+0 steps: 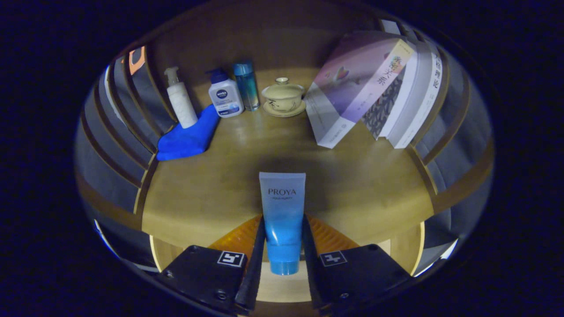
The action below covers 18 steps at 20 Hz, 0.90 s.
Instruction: Pull open the drawer, take out the items inside it, and place them on the countertop above the cabinet.
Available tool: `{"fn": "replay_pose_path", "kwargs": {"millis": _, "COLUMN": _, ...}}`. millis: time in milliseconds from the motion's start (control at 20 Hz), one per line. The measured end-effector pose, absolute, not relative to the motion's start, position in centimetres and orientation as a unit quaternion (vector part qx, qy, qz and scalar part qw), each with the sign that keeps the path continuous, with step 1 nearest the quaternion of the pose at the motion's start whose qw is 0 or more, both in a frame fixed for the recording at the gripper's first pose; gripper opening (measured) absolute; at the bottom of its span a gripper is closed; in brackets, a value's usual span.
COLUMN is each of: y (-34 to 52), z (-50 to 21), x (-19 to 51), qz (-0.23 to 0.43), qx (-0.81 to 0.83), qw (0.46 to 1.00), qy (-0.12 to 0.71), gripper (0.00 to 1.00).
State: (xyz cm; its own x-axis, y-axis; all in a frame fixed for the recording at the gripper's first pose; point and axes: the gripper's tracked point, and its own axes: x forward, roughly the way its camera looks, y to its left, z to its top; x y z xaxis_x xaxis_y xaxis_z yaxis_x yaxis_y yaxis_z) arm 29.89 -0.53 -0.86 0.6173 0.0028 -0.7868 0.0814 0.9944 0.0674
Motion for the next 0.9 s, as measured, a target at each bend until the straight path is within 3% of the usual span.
{"fn": "replay_pose_path", "kwargs": {"millis": 200, "y": -0.6, "z": -1.3, "x": 30.8, "qz": -0.026, "qx": 0.053, "qw": 0.908, "qy": 0.415, "gripper": 0.49}}
{"fn": "replay_pose_path", "kwargs": {"millis": 550, "y": -0.1, "z": -0.9, "x": 30.4, "qz": -0.015, "qx": 0.02, "qw": 0.933, "qy": 0.358, "gripper": 0.58}}
{"fn": "replay_pose_path", "kwargs": {"millis": 800, "y": -0.6, "z": 2.5, "x": 28.3, "qz": -0.01, "qx": 0.024, "qw": 0.956, "qy": 0.294, "gripper": 0.62}}
{"fn": "replay_pose_path", "kwargs": {"millis": 900, "y": -0.6, "z": 4.0, "x": 26.5, "qz": -0.002, "qx": 0.02, "qw": 0.963, "qy": 0.27, "gripper": 0.75}}
